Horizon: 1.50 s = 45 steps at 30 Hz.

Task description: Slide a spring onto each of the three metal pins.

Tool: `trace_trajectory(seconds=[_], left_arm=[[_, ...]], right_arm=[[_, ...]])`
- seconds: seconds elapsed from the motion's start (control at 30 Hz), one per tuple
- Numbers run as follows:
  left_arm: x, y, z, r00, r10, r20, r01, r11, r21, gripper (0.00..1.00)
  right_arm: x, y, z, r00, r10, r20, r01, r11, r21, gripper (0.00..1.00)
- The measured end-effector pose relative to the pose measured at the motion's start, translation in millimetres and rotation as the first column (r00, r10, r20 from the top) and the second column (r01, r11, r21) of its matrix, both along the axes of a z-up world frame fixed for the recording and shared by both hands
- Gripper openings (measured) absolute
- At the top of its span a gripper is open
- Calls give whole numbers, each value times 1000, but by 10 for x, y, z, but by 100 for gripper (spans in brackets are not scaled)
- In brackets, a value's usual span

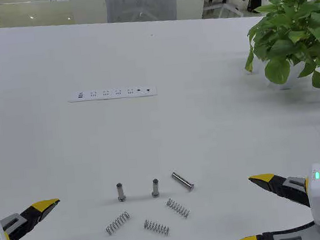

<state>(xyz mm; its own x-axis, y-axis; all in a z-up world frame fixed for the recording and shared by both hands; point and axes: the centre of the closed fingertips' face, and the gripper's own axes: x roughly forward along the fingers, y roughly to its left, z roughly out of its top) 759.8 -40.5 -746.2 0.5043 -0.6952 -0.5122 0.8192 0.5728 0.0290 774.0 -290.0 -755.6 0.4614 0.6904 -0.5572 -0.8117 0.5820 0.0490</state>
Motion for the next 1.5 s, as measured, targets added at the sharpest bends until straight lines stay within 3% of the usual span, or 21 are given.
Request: trace_trajectory(seconds=[1.03,1.5], left_arm=[[9,-62,-21,1000,-6,-6,6,1000,-15,100],[82,-76,-33,1000,-2,-12,2,999,-36,99]], right_arm=[[39,0,-49,1000,11,-17,-11,1000,-13,88],[306,143,7,999,37,-21,-38,998,-44,84]])
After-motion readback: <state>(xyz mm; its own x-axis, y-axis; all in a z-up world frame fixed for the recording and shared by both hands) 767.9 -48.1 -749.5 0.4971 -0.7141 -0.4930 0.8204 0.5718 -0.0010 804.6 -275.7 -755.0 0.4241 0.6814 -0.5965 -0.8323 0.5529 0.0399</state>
